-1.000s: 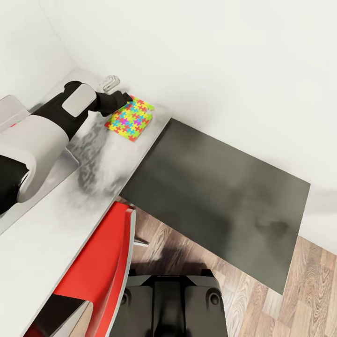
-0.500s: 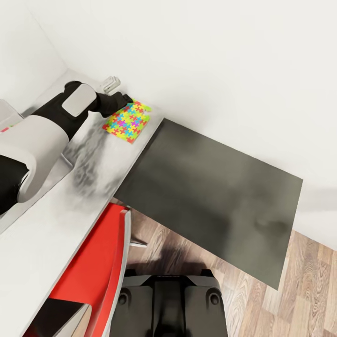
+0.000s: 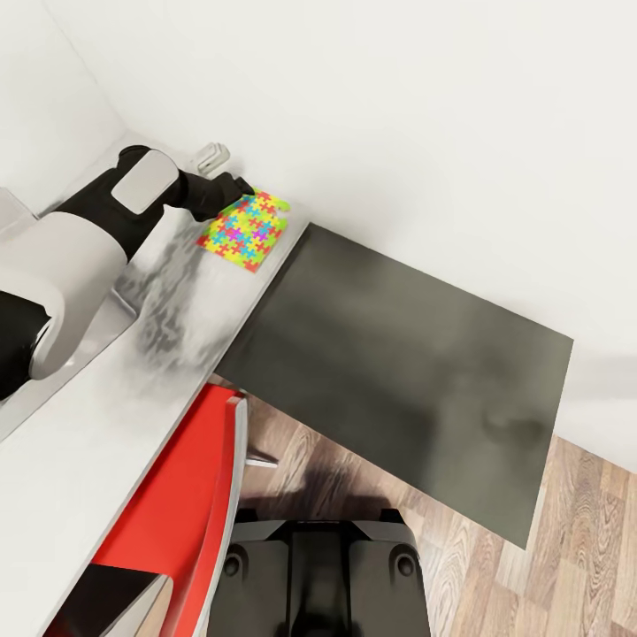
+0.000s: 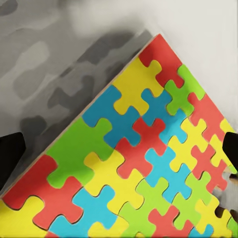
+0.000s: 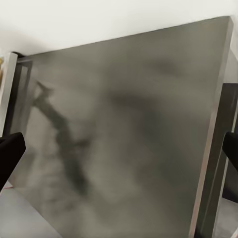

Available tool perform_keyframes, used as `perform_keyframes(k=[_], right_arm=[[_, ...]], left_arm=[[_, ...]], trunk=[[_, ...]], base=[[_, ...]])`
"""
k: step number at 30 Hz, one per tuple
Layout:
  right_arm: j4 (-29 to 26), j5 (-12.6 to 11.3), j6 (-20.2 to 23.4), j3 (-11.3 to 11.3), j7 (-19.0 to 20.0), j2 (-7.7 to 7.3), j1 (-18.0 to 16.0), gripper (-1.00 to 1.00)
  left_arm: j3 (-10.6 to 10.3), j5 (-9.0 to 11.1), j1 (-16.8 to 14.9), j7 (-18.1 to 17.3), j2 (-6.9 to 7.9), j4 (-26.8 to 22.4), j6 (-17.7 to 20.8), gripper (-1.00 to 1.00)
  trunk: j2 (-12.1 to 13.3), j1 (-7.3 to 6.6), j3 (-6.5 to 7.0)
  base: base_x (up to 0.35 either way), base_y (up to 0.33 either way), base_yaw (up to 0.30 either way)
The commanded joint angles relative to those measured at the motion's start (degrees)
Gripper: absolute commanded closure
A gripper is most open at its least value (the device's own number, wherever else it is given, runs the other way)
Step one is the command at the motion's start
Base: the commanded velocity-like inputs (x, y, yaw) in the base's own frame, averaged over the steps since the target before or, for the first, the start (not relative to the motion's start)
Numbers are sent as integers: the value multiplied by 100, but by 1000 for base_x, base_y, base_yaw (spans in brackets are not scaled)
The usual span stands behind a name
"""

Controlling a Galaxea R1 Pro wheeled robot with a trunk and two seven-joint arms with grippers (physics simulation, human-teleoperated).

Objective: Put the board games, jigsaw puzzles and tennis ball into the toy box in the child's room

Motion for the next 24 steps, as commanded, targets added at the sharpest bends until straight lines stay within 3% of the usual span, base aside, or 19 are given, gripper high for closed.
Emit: perform_keyframes(k=[1, 12, 24], right_arm=[[1, 24, 19, -4, 31, 1, -6, -100], [1, 26, 19, 26, 28, 6, -4, -100], [1, 25, 19, 47, 28, 7, -7, -100]], left_arm=[[-41, 94, 189, 67, 7, -2, 22, -100], [-36, 104, 230, 324, -2, -29, 59, -100], [-24, 118, 239, 478, -10, -37, 66, -100]], trunk=[[-5, 6, -7], [-5, 6, -7], [-5, 6, -7]], base=[[0, 0, -2], [-4, -3, -1], [-102, -84, 0]])
